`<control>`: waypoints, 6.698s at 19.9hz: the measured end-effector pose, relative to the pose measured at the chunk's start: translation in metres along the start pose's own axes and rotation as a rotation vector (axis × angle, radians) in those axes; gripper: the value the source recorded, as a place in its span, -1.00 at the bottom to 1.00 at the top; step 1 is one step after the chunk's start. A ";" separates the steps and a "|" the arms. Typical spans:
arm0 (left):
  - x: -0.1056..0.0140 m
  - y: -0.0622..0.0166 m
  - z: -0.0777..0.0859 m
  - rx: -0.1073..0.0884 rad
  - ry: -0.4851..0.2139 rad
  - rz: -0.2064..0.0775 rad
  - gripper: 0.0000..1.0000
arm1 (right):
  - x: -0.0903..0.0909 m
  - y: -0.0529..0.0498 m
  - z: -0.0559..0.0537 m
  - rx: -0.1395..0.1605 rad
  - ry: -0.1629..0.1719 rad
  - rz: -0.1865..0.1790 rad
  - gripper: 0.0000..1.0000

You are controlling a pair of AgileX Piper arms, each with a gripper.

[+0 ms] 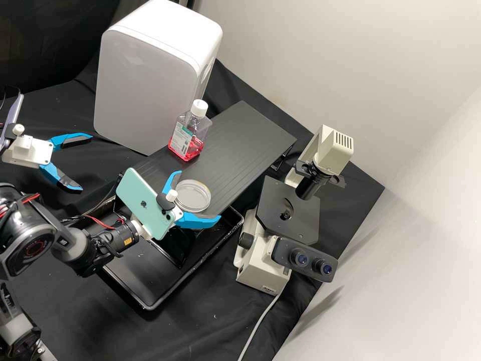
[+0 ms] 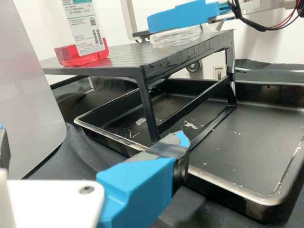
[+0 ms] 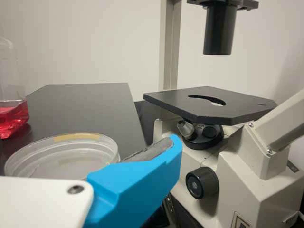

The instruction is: Remove the lid from the petri dish

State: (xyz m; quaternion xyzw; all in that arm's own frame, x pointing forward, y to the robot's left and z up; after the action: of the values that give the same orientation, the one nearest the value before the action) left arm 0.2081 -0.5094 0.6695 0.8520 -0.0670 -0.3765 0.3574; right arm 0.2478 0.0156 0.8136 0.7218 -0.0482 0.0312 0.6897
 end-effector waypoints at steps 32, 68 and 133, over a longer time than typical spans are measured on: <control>0.001 -0.0015 0.001 -0.001 -0.001 -0.006 1.00 | 0.001 -0.014 0.000 -0.050 -0.007 -0.046 -1.00; 0.001 -0.0042 0.002 -0.003 -0.005 -0.016 1.00 | 0.001 -0.013 -0.001 -0.047 -0.005 -0.044 -1.00; 0.001 -0.0042 0.002 -0.003 -0.005 -0.016 1.00 | -0.015 -0.040 -0.033 -0.064 0.114 -0.132 -1.00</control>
State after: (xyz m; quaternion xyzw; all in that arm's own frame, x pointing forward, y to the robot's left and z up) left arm 0.2070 -0.5080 0.6650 0.8512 -0.0602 -0.3816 0.3554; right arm 0.2382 0.0513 0.7733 0.6980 0.0381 0.0252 0.7147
